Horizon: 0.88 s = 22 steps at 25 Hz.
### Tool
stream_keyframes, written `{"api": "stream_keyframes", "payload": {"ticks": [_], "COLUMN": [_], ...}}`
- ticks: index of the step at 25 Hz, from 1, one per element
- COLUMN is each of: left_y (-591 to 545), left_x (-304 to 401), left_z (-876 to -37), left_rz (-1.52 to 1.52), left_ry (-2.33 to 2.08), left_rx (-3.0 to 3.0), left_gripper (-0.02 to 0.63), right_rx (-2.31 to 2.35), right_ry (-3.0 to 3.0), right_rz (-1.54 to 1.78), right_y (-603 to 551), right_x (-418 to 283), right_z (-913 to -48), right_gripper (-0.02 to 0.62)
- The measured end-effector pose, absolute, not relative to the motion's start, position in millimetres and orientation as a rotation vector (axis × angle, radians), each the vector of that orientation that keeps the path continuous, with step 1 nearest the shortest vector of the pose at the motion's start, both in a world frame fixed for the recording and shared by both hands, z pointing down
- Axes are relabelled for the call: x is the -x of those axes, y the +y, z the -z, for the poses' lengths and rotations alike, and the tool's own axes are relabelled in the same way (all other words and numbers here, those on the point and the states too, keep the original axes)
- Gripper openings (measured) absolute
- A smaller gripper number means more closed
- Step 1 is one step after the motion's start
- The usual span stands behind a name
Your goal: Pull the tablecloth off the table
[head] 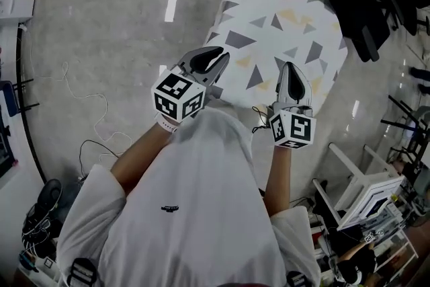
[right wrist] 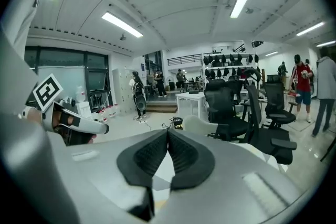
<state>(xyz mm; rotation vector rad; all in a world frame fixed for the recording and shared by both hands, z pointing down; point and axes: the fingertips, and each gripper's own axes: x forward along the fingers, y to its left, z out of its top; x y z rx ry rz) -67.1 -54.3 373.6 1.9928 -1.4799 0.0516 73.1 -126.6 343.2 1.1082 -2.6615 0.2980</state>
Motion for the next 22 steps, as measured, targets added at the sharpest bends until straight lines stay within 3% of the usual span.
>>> {"api": "stream_keyframes", "payload": {"ticks": [14, 19, 22], "left_y": [-156.3, -182.7, -194.1], "left_x": [129.1, 129.6, 127.4], "left_z": [-546.3, -606.8, -634.4], "left_rz": [-0.128, -0.173, -0.193], "left_ry": [-1.422, -1.384, -1.364], "left_rx": [-1.692, -1.644, -1.618], "left_gripper": [0.249, 0.317, 0.341], "right_rx": [-0.947, -0.647, -0.57], "right_ry": [-2.557, -2.549, -2.544], "right_rz": [-0.273, -0.154, -0.108], "right_y": [-230.6, -265.1, -302.0], "right_x": [-13.1, 12.7, 19.7], "right_z": [-423.6, -458.8, -479.2], "right_gripper": [0.017, 0.109, 0.12]}}
